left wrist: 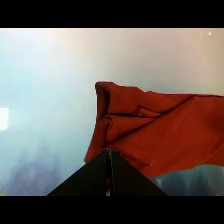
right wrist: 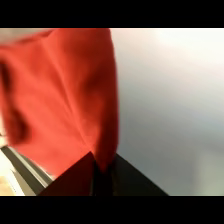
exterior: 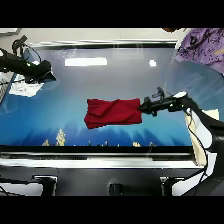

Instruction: Fold the clothes and pants, and hang the long-sleeved shirts on hangers.

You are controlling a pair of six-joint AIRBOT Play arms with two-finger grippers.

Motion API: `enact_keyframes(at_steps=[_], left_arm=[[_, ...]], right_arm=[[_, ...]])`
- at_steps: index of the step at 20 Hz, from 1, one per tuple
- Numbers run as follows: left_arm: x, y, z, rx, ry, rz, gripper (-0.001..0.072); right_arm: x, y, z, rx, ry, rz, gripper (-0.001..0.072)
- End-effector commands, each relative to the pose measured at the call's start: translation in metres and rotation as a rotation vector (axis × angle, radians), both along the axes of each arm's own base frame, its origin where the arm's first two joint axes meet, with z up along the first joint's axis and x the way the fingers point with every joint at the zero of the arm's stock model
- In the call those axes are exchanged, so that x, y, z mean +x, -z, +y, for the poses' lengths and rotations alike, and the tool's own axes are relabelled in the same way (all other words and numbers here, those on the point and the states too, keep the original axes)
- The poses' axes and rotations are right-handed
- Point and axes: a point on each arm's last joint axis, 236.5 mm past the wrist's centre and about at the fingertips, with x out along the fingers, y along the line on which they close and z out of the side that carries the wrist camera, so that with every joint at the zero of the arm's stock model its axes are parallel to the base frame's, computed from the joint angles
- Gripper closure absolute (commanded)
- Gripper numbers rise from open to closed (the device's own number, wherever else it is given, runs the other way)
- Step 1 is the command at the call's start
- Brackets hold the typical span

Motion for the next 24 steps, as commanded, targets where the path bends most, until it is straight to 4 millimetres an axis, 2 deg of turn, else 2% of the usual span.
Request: enact_keyframes(at_steps=[1, 3, 8, 12, 14, 19, 24], left_arm=[[0.0, 0.0, 0.0, 0.0, -0.001, -0.002, 0.069], [0.0, 0.0, 0.0, 0.0, -0.002, -0.002, 0.069], [0.0, 0.0, 0.0, -0.002, -0.004, -0.001, 0.069], [0.0, 0.0, 0.0, -0.002, -0.005, 0.0, 0.069], [0.0, 0.0, 0.0, -0.003, -0.008, 0.001, 0.069], [0.0, 0.0, 0.0, -0.01, -0.022, 0.011, 0.069], [0.0, 0.0, 0.0, -0.012, -0.026, 0.013, 0.069]], right_arm=[[0.034, -0.057, -0.035, 0.014, 0.121, -0.025, 0.0686], [0.05, -0.094, -0.07, -0.03, 0.173, -0.043, 0.0686], [0.08, -0.167, -0.16, -0.14, 0.397, -0.105, 0.0686], [0.088, -0.209, -0.237, -0.15, 0.631, -0.134, 0.0686], [0.082, -0.216, -0.272, -0.181, 0.714, -0.137, 0.0686], [0.061, -0.217, -0.337, -0.212, 0.895, -0.093, 0.0686], [0.04, -0.226, -0.383, -0.225, 1.077, -0.05, 0.0686]])
